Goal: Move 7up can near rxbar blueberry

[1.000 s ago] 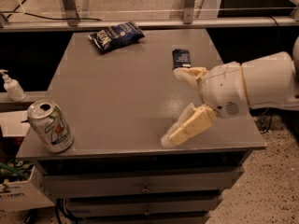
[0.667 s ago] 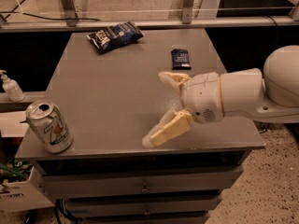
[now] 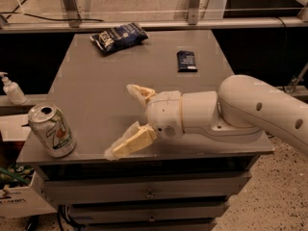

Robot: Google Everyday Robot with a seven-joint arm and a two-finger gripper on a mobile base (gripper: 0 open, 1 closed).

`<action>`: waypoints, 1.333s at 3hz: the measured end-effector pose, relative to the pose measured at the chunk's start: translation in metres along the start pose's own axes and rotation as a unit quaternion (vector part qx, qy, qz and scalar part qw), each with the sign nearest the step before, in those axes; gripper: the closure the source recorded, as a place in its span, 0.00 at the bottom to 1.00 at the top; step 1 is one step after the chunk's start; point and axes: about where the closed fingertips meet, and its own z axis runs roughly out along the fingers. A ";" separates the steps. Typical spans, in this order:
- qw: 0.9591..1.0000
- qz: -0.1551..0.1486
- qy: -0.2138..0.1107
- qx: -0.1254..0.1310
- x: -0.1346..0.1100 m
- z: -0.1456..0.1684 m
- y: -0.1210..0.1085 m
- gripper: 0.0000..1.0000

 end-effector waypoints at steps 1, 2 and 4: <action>1.000 0.000 0.000 0.000 0.000 0.000 0.000 0.00; 1.000 -0.001 -0.005 0.006 0.007 0.023 -0.001 0.00; 0.999 0.006 -0.051 -0.002 0.010 0.093 -0.003 0.00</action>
Offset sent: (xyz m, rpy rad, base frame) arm 0.0168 0.0554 -0.0390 0.0354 -0.0144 -0.0428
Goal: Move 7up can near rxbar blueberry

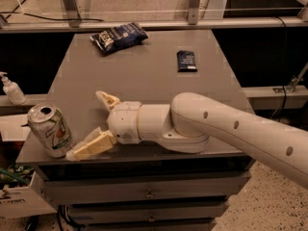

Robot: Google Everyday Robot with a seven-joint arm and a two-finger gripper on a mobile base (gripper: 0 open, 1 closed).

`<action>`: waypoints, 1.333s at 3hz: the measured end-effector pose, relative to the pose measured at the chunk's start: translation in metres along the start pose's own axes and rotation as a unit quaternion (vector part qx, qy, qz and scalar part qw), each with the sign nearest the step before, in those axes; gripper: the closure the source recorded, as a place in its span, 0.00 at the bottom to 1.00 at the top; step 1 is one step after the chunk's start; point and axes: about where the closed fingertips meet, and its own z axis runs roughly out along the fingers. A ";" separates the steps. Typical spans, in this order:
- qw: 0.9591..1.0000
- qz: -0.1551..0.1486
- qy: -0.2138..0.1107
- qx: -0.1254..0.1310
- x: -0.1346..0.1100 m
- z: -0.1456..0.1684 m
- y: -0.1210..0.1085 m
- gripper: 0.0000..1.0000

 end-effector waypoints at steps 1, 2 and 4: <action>0.999 -0.003 -0.033 -0.004 -0.013 0.022 0.003 0.00; 0.998 -0.008 -0.063 -0.009 -0.028 0.035 0.012 0.00; 0.995 -0.012 -0.092 -0.027 -0.047 0.047 0.030 0.18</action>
Offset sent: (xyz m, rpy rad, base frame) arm -0.0125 0.0574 0.0360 0.1924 -0.0537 0.0395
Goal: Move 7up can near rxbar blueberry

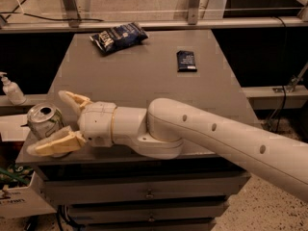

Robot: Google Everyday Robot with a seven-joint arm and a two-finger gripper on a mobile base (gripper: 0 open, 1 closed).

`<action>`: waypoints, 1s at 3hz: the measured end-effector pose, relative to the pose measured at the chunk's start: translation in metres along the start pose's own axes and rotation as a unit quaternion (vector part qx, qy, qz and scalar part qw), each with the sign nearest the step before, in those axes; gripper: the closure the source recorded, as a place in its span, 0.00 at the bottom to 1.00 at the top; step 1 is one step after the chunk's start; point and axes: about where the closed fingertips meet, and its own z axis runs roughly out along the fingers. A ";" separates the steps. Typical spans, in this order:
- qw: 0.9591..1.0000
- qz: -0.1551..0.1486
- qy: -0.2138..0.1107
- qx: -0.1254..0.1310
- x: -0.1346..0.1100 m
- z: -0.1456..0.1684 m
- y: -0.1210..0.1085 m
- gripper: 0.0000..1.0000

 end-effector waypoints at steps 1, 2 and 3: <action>1.000 -0.001 0.003 0.001 -0.003 -0.006 0.005 0.41; 1.000 0.000 0.014 0.008 -0.005 -0.018 0.010 0.64; 0.999 -0.002 0.028 0.032 -0.007 -0.035 0.011 0.87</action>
Offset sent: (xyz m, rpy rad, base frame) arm -0.0162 -0.0358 0.0035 -0.0538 0.0112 -0.0481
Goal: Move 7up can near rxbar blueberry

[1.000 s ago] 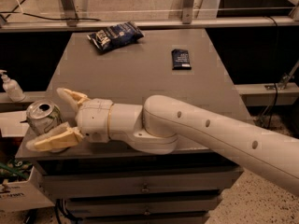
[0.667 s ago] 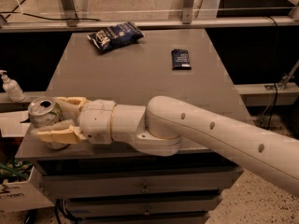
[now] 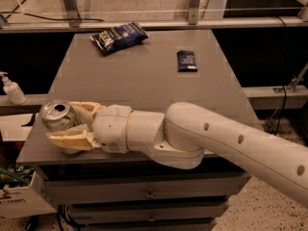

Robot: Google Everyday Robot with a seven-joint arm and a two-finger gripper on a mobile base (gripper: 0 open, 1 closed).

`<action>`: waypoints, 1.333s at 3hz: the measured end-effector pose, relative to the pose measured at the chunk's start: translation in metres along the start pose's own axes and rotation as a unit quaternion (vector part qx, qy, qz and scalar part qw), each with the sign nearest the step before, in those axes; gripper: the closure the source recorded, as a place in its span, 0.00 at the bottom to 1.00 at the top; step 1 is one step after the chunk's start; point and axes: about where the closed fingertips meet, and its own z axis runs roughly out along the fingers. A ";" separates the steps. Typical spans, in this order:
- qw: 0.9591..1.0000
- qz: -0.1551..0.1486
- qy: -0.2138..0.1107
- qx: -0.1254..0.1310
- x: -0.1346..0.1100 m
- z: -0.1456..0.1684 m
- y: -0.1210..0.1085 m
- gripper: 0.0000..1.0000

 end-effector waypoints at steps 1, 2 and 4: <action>0.999 0.008 0.021 0.048 0.007 -0.033 -0.009 1.00; 0.995 0.025 0.020 0.099 0.017 -0.066 -0.014 1.00; 0.995 0.014 0.016 0.098 0.010 -0.058 -0.020 1.00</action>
Offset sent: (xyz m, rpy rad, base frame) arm 0.0100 -0.1688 -0.0316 0.0411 0.0888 -0.4665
